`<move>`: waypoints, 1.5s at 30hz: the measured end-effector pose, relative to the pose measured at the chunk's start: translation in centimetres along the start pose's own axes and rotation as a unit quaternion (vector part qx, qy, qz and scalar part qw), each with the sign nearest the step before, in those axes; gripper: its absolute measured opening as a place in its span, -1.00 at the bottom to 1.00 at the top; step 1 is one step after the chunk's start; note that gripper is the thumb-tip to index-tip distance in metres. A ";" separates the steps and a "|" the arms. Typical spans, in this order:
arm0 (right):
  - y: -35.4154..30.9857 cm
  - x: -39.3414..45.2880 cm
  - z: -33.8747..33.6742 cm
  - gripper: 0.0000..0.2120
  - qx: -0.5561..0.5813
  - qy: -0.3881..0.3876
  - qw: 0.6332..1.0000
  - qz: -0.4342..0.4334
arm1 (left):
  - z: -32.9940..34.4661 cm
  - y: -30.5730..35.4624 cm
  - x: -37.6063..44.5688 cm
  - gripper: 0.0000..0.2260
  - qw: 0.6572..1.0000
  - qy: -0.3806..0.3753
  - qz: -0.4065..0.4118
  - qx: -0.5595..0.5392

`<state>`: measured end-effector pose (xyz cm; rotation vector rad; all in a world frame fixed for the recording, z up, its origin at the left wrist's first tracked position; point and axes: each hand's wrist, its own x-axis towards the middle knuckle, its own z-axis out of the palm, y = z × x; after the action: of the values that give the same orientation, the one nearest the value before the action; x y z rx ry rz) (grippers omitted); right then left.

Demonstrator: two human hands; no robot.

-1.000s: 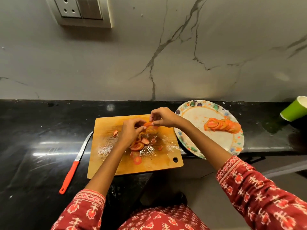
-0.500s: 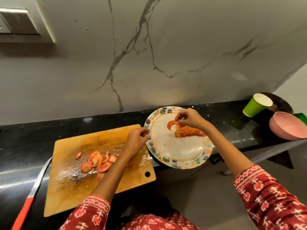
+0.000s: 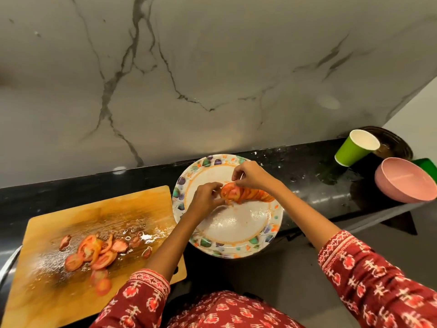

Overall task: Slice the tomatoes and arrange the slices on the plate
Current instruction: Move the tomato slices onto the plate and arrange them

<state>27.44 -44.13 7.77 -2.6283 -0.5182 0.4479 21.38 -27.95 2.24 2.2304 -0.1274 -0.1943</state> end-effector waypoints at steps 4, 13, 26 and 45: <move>1.9 0.0 -1.1 -0.86 0.051 0.027 0.998 -0.010 | 0.8 0.5 0.9 -0.47 0.999 0.008 -0.013 0.033; 4.5 -1.6 -1.6 -0.50 0.088 -0.035 0.995 -0.042 | 2.0 2.6 2.2 -0.28 0.998 -0.021 -0.015 0.063; 4.6 -2.1 2.7 -0.16 -0.014 -0.013 0.996 -0.090 | 2.0 3.0 2.0 -0.41 0.997 -0.014 -0.001 0.071; 5.8 -2.5 2.9 -0.13 0.009 -0.007 0.996 -0.089 | 1.7 2.2 1.0 -0.35 0.994 -0.037 -0.012 0.105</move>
<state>25.80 -49.07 3.13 -2.5349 -0.7405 0.4130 22.00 -30.82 2.81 2.4352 -0.1687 -0.2889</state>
